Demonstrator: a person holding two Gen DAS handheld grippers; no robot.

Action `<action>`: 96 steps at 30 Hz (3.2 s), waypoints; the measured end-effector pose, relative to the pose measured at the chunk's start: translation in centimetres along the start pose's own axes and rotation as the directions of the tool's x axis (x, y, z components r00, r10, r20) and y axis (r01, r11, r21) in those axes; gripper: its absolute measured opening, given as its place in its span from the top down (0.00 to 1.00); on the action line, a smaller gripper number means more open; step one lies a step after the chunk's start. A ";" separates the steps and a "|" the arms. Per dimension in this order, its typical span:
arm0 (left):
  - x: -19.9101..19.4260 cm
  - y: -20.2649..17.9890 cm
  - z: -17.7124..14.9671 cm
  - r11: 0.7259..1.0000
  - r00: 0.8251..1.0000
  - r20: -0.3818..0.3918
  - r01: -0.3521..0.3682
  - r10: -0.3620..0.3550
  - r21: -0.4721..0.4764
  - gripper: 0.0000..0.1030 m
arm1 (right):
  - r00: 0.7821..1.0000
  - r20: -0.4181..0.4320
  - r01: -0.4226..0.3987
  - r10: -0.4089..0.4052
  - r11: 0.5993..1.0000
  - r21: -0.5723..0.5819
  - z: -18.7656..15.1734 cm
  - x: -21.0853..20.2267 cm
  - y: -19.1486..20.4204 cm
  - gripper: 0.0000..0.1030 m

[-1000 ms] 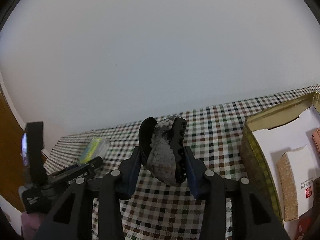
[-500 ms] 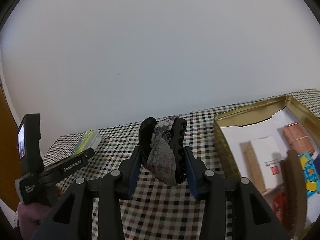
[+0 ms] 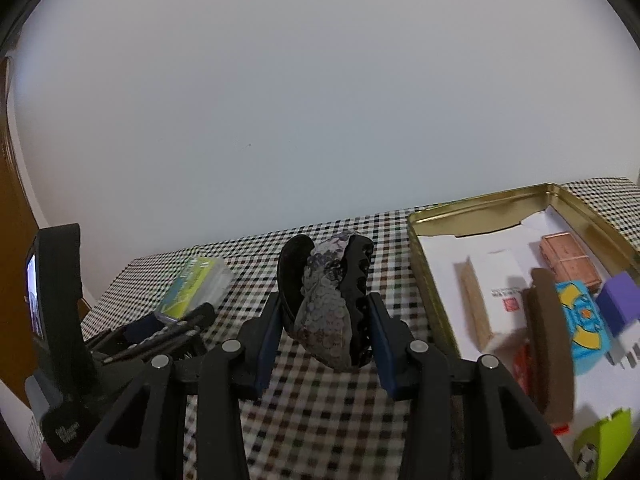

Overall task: Organize rigid objects
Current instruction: 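Lift the floss case and grey bundle and carry them over the tin, then lower the floss case and grey bundle into the tin and open both grippers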

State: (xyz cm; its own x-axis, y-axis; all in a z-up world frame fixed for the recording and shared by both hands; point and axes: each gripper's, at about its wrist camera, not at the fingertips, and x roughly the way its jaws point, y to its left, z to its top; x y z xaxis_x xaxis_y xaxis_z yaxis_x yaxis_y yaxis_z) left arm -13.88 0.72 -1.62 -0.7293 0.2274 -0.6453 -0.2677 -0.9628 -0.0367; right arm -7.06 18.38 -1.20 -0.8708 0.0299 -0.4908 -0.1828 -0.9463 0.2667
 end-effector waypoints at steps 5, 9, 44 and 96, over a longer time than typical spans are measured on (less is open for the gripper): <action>-1.4 -2.3 -0.3 0.999 0.999 0.019 0.028 -0.029 0.033 0.45 | 1.000 0.014 0.002 -0.002 1.000 0.005 -0.5 -1.1 -0.6 0.57; -2.6 -3.2 -0.8 0.998 0.998 0.030 0.052 -0.053 0.029 0.45 | 0.999 0.033 0.010 -0.010 1.000 0.015 -1.1 -1.9 -1.1 0.57; -6.2 -8.1 -3.2 0.995 0.994 0.067 0.077 -0.081 0.055 0.45 | 0.985 0.163 0.048 -0.047 0.999 -0.004 -1.8 -9.3 -5.6 0.57; -8.6 -19.1 -0.1 0.980 0.976 0.174 0.101 -0.131 0.170 0.01 | 0.988 0.098 0.116 -0.123 0.991 0.070 4.8 -11.7 -16.0 0.19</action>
State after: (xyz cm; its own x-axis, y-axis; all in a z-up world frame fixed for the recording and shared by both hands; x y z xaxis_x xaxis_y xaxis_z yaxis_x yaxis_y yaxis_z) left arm -2.42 17.11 4.52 -0.7862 0.3732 -0.4925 -0.4433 -0.8959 0.0287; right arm 3.83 34.69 4.28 -0.8821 0.1771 -0.4364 -0.3142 -0.9115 0.2653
